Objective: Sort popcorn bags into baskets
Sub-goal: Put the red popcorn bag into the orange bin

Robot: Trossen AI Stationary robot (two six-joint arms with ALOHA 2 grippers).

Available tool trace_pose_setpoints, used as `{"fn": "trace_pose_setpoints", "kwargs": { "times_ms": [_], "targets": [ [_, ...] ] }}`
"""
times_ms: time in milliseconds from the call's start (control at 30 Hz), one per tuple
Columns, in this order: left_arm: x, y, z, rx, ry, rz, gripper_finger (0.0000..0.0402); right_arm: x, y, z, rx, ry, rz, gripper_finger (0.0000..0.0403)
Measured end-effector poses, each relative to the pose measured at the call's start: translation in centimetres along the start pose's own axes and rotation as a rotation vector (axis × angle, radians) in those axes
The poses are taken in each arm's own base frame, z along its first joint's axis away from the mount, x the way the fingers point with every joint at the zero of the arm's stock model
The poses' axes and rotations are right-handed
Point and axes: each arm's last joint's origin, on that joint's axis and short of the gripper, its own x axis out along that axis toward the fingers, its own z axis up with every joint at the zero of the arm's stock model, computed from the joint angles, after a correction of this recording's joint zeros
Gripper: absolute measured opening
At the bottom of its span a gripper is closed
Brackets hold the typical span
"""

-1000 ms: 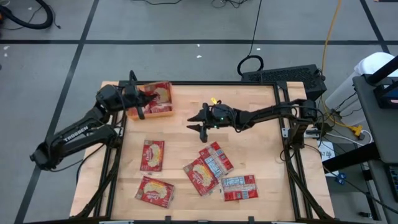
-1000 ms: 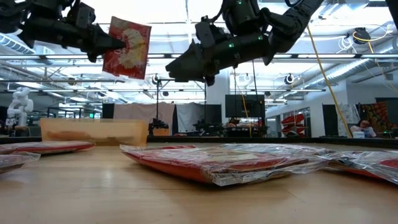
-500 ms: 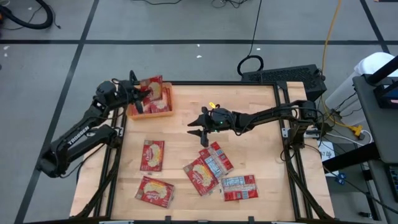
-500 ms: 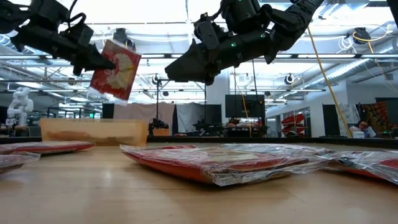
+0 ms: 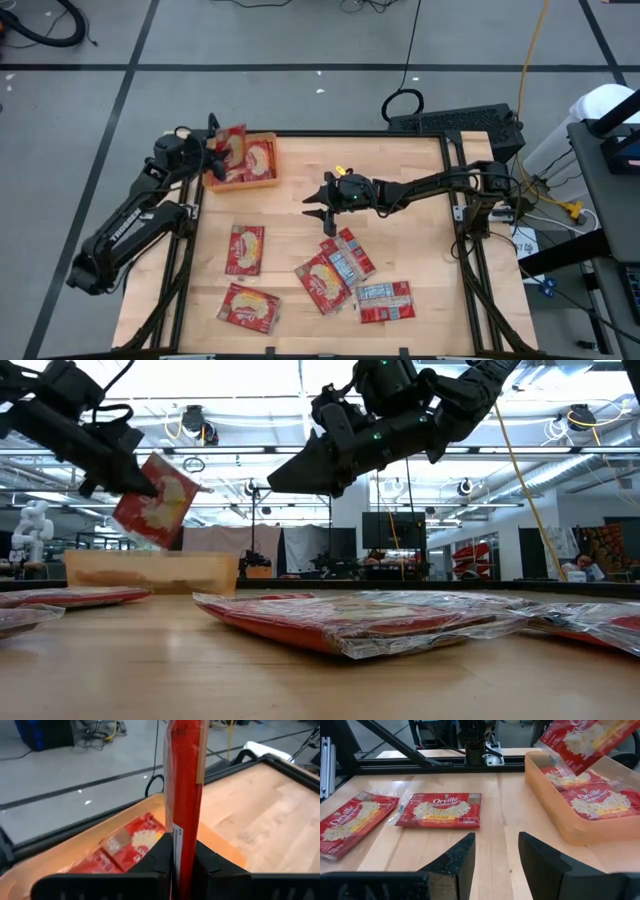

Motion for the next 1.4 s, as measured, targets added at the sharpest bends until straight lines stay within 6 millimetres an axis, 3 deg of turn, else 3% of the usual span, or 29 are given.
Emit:
{"fn": "trace_pose_setpoints", "kwargs": {
  "times_ms": [233,467,667,1067,1300,1400],
  "targets": [
    [-0.1,0.1,0.1,-0.039,-0.019,0.038,0.0015,0.0,-0.1,0.0,-0.019,0.000,-0.002,0.0144],
    [0.9,-0.1,0.9,-0.034,-0.050,-0.104,0.0035,0.0,-0.1,0.0,-0.026,-0.004,-0.002,0.0144],
    [2.3,0.0,0.9,-0.053,-0.002,-0.219,0.0017,0.0,-0.1,0.2,-0.022,-0.026,-0.002,0.0144],
    [5.4,1.2,-1.9,-0.223,-0.037,-0.236,0.0054,0.0,-0.1,0.2,-0.021,-0.027,-0.002,0.0144],
    [6.1,1.4,-3.2,-0.246,-0.020,-0.242,0.0034,0.0,-0.1,0.2,-0.021,-0.027,-0.002,0.0144],
    [6.2,1.2,-2.8,-0.224,-0.061,-0.255,0.0015,0.0,-0.1,0.2,-0.026,-0.027,-0.002,0.0144]
  ]
}}
